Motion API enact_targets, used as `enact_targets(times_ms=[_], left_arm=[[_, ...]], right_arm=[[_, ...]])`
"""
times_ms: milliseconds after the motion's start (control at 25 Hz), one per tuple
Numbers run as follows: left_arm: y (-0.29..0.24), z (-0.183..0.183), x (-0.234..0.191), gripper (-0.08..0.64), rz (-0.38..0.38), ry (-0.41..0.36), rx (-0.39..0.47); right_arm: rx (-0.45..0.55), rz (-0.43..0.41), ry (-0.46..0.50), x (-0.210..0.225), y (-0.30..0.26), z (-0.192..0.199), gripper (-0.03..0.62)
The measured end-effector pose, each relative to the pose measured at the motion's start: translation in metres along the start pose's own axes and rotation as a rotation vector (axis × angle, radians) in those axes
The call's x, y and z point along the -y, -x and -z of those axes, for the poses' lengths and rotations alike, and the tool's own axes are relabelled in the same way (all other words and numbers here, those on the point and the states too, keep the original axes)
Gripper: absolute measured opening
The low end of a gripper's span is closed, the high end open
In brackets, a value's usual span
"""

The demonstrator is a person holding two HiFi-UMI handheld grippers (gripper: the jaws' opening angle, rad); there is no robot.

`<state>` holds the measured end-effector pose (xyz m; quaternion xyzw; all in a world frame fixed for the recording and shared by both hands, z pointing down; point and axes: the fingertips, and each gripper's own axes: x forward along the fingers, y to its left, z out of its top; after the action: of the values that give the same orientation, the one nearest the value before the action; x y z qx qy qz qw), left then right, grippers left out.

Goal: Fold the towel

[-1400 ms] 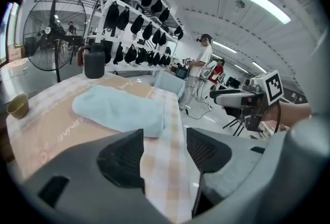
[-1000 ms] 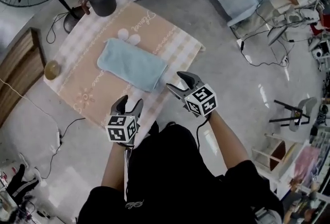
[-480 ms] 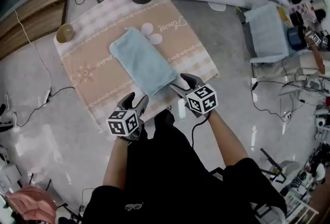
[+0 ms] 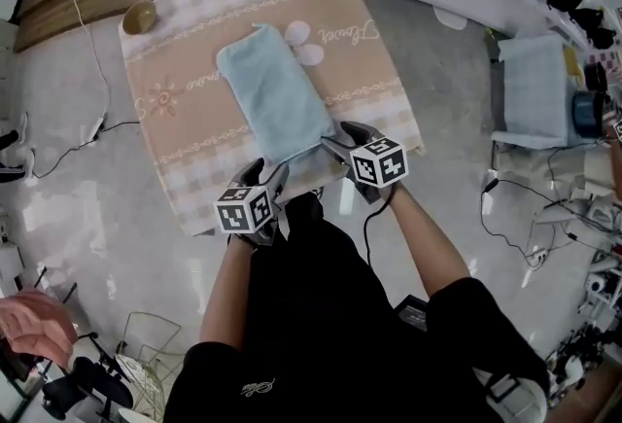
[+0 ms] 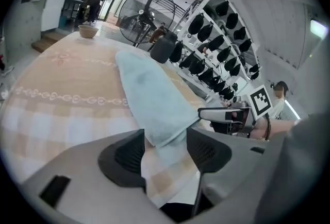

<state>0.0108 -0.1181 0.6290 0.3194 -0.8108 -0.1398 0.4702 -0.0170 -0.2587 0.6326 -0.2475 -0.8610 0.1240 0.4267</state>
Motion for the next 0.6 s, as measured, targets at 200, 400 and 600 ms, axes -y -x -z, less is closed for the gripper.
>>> enact_targets(times_ms=[200,400,600], left_arm=[[-0.018,0.012,-0.004,0.242,-0.021,-0.024,-0.049],[-0.03,0.01,-0.009,0.242,-0.052,0.028,-0.036],[-0.035,0.015,-0.016,0.239,-0.094,0.01,-0.081]], right_arm=[[-0.07,-0.025,0.027,0.002,-0.02,0.012,0.249],[-0.108,-0.002,0.061,0.008,-0.034,0.018,0.249],[-0.114,0.028,0.115,0.007,-0.036,0.019,0.244]])
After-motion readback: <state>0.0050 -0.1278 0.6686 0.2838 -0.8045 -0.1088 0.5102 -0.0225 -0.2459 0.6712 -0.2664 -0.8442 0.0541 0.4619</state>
